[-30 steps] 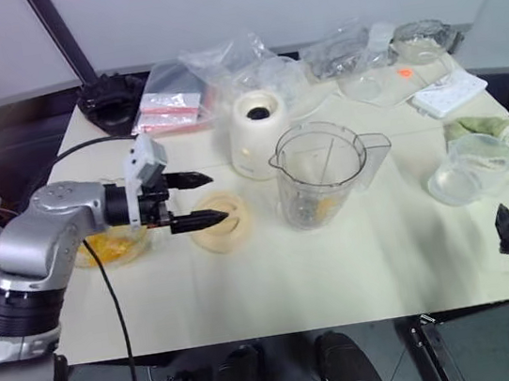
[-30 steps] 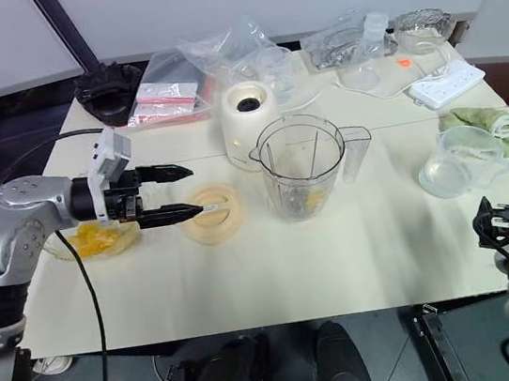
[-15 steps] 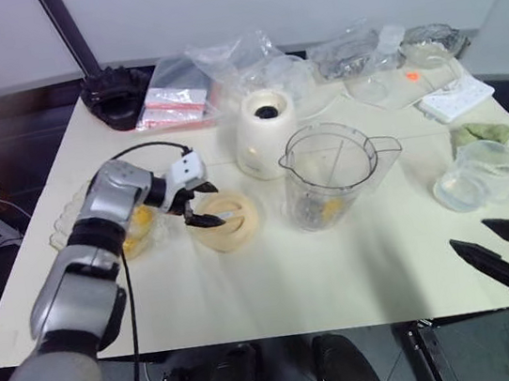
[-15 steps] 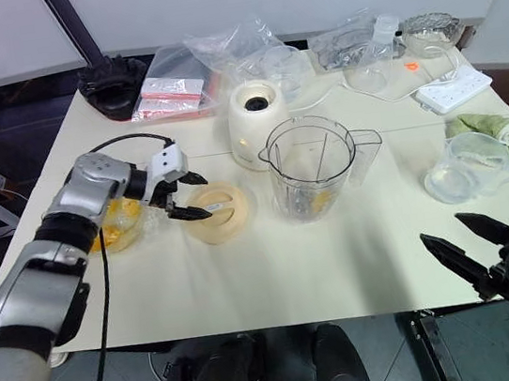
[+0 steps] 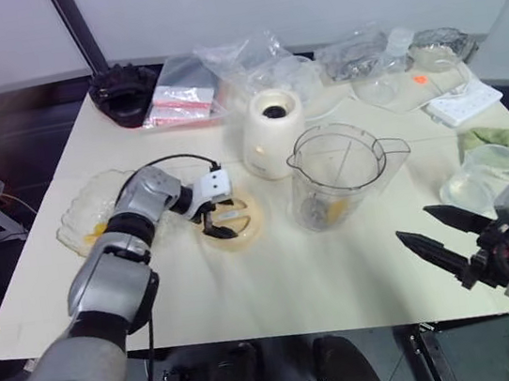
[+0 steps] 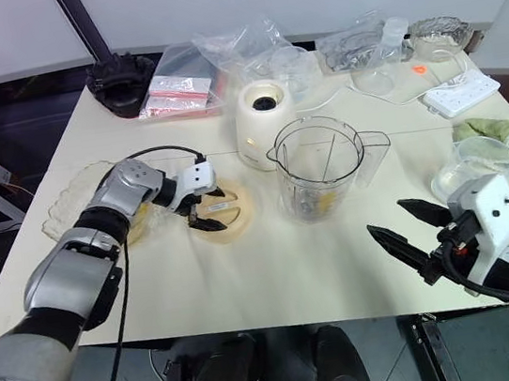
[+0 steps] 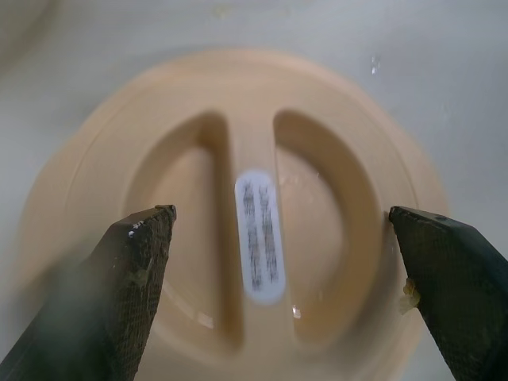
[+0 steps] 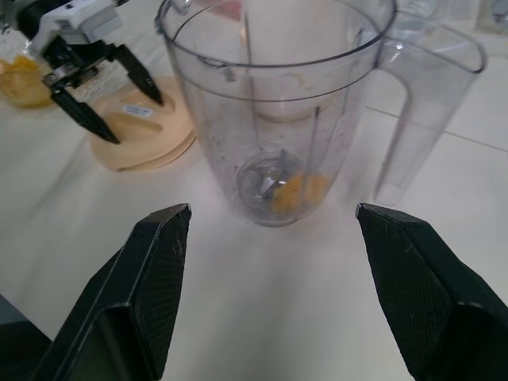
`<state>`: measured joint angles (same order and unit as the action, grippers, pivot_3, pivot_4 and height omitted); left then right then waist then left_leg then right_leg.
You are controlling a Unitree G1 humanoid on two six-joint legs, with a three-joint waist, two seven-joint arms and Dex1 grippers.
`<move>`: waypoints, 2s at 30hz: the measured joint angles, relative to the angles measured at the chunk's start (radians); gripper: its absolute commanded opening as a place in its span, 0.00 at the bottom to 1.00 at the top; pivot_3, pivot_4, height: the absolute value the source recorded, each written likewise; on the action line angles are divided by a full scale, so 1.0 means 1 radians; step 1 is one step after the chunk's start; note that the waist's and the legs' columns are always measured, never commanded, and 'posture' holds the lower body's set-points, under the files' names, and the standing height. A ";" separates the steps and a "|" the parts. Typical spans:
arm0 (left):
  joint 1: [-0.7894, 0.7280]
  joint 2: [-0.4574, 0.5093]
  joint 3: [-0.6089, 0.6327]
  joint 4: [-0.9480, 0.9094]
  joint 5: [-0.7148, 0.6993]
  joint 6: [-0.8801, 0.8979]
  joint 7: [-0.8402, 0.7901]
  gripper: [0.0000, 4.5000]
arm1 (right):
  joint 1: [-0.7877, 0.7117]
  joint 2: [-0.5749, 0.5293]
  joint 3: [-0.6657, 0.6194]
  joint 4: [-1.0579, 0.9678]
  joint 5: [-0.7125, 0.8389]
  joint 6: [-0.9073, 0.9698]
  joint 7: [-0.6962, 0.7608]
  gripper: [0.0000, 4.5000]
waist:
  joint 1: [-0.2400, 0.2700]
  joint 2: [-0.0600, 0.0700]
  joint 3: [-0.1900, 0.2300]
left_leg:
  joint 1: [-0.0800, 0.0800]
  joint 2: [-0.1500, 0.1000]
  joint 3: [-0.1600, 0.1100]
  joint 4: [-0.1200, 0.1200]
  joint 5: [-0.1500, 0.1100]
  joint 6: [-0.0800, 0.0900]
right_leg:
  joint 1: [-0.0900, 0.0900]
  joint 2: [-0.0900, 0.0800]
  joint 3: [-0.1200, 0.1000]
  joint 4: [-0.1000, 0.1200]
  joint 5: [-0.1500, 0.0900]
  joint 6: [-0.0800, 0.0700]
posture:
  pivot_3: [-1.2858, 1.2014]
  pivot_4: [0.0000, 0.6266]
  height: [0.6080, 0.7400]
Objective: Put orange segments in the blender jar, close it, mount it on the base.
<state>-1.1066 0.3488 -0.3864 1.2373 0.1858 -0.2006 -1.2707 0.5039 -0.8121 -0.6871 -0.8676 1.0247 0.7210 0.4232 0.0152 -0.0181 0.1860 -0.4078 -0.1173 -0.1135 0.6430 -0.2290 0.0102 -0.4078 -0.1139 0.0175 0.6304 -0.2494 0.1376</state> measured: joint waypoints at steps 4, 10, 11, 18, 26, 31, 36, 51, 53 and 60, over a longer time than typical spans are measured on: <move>0.000 -0.039 0.001 0.011 0.003 0.017 0.043 0.63 | -0.015 0.000 0.017 0.000 -0.019 0.001 -0.004 0.78 | -0.001 0.000 0.000 | 0.001 0.001 -0.001 0.005 0.000 0.000 | 0.004 0.000 0.000 -0.001 0.002 0.001 | 0.52 0.24 1.00; -0.003 -0.030 0.008 0.033 0.045 0.047 0.110 0.05 | -0.024 -0.001 0.019 0.012 -0.043 0.003 0.008 0.78 | -0.007 -0.001 -0.004 | 0.001 0.003 0.000 0.003 -0.001 0.000 | 0.002 0.001 0.000 0.000 0.002 0.001 | 0.52 0.24 1.00; -0.003 -0.031 0.008 0.032 0.046 0.046 0.110 0.06 | -0.032 -0.001 0.021 0.014 -0.050 0.002 0.011 0.78 | -0.006 -0.001 -0.004 | 0.001 0.003 0.000 0.003 -0.001 0.000 | 0.001 0.001 0.000 0.000 0.002 0.001 | 0.52 0.24 1.00; -0.003 -0.003 0.018 0.029 0.046 0.024 0.057 0.06 | -0.054 0.001 0.056 0.051 -0.099 0.002 0.033 0.78 | -0.008 -0.001 -0.004 | 0.000 0.003 0.001 0.003 -0.001 0.000 | 0.000 0.002 0.000 0.000 0.003 0.000 | 0.52 0.24 1.00; -0.261 0.110 0.135 -0.037 -0.033 0.085 -0.167 0.06 | -0.072 0.074 0.088 0.134 -0.190 -0.044 0.037 0.78 | 0.013 -0.008 0.000 | -0.005 0.000 0.000 0.005 -0.001 0.001 | -0.002 0.001 -0.002 -0.001 0.003 0.001 | 0.52 0.24 1.00; -0.598 0.101 0.208 -0.061 -0.090 0.186 -0.261 0.06 | -0.106 0.087 0.109 0.196 -0.269 -0.069 0.037 0.78 | 0.021 -0.006 -0.001 | -0.007 -0.003 0.000 0.005 -0.004 0.006 | -0.003 -0.001 -0.002 -0.001 0.001 0.006 | 0.52 0.24 1.00; -0.733 -0.044 0.224 0.020 -0.094 0.346 -0.241 0.06 | -0.180 0.108 0.162 0.239 -0.342 -0.107 0.026 0.78 | 0.021 -0.004 -0.001 | -0.006 -0.004 0.000 0.006 -0.004 0.006 | -0.002 -0.002 -0.001 0.000 0.000 0.008 | 0.52 0.24 1.00; -0.712 -0.326 0.205 0.100 -0.037 0.405 -0.163 0.06 | -0.258 0.295 0.314 0.232 -0.534 -0.186 -0.128 0.78 | -0.006 -0.001 0.001 | -0.006 -0.006 0.000 0.005 -0.004 0.006 | -0.004 -0.003 0.000 0.002 -0.001 0.009 | 0.52 0.24 1.00; -0.701 -0.338 0.205 0.105 -0.030 0.407 -0.161 0.06 | -0.254 0.311 0.320 0.228 -0.548 -0.190 -0.139 0.78 | -0.005 -0.001 0.001 | -0.006 -0.006 0.000 0.005 -0.004 0.006 | -0.004 -0.003 0.000 0.002 -0.001 0.009 | 0.52 0.24 1.00; -0.658 -0.389 0.197 0.108 0.001 0.397 -0.105 0.06 | -0.243 0.339 0.322 0.217 -0.574 -0.203 -0.154 0.78 | -0.003 0.000 0.001 | -0.006 -0.006 0.000 0.005 -0.004 0.006 | -0.004 -0.003 0.001 0.002 -0.001 0.009 | 0.52 0.24 1.00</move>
<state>-1.7650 -0.0405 -0.1895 1.3455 0.1871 0.1964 -1.3754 0.2608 -0.4731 -0.3656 -0.6506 0.4508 0.5184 0.2693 0.0117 -0.0185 0.1869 -0.4137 -0.1231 -0.1135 0.6483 -0.2328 0.0161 -0.4118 -0.1166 0.0180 0.6326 -0.2500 0.1464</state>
